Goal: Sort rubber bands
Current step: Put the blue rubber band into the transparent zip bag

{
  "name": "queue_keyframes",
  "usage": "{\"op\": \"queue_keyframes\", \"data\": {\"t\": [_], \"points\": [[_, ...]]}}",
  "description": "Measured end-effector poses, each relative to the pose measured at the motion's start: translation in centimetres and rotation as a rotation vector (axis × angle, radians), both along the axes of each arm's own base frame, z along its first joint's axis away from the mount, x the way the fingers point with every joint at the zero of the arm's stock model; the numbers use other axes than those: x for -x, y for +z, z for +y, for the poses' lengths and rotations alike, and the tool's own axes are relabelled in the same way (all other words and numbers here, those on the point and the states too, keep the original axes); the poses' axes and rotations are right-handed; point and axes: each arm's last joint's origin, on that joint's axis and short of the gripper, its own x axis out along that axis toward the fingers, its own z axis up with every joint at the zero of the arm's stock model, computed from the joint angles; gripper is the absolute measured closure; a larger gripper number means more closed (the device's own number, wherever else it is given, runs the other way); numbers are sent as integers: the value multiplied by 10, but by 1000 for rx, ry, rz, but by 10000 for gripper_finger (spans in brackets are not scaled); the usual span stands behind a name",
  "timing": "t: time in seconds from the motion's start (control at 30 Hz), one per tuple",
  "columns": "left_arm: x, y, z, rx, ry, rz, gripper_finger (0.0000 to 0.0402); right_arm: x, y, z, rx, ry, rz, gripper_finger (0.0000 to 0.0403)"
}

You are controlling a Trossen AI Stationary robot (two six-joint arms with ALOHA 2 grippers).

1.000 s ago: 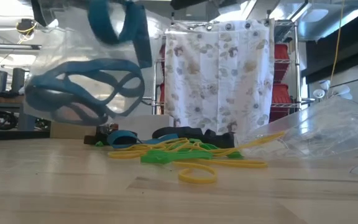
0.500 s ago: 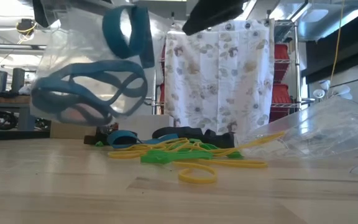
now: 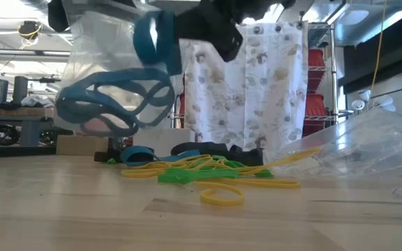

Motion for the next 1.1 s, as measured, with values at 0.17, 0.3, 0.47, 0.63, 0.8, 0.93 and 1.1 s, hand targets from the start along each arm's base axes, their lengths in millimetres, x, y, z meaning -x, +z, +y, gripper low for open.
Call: {"op": "queue_keyframes", "data": {"t": [0.17,0.3,0.47,0.63,0.8,0.93,1.1], "points": [[-1,0,1,-9,0,0,401,-5,14,3,-67,39,-117,202],[-1,0,1,-10,-1,1,401,-8,26,4,-70,24,-163,235],[0,0,-1,-11,-7,2,401,-11,33,3,17,-27,-211,332],[1,0,-2,-12,-15,2,401,-15,45,4,122,-13,-261,392],[3,0,-5,-12,-28,3,401,-18,59,2,263,-33,-231,394],[4,0,-7,-12,-34,3,401,-18,65,0,428,-48,-171,398],[4,0,-7,-12,-34,3,401,-20,74,-1,562,-64,-192,401]]}}
